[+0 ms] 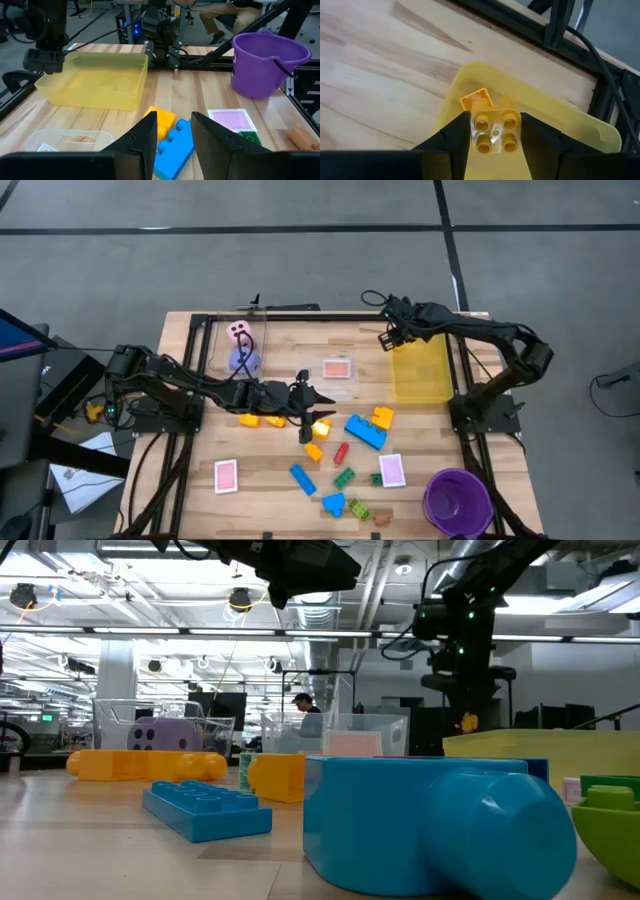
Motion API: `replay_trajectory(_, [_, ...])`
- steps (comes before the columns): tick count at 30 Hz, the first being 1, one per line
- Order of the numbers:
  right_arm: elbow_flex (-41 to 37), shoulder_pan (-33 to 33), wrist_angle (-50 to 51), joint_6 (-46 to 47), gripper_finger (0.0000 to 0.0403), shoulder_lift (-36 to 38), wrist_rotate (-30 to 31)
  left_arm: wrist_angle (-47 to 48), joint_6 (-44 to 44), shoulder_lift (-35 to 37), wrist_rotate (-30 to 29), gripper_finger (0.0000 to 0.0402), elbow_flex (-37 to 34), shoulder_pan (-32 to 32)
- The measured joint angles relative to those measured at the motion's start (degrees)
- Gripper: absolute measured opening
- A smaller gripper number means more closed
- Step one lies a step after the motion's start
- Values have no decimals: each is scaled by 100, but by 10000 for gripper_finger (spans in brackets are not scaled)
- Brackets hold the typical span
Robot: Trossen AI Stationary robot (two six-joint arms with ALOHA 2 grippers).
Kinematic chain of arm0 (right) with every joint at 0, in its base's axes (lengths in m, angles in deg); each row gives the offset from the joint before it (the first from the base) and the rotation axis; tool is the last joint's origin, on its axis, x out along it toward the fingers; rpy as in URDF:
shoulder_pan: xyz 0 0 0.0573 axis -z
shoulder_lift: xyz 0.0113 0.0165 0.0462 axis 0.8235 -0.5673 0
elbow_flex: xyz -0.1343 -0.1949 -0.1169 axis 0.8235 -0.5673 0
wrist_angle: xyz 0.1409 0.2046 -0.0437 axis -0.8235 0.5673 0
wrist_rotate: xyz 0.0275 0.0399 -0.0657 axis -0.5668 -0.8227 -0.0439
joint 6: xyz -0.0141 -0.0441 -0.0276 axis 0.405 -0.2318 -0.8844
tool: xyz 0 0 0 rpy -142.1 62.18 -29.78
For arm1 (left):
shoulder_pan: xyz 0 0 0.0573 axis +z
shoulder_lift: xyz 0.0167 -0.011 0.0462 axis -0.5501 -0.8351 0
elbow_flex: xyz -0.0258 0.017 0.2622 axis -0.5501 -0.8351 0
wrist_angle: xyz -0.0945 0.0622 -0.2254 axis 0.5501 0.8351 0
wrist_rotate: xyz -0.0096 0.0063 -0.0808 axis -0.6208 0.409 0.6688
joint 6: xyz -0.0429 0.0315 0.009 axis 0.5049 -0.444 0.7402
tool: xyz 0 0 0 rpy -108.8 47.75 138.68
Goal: Pick & Place Toys
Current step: Put the yellow game piece into the yellow bin
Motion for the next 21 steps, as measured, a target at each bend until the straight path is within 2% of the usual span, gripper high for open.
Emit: replay_trajectory(21, [-4,190,-122,-397,150,-188,-382,15,2,0,30,113,0,0])
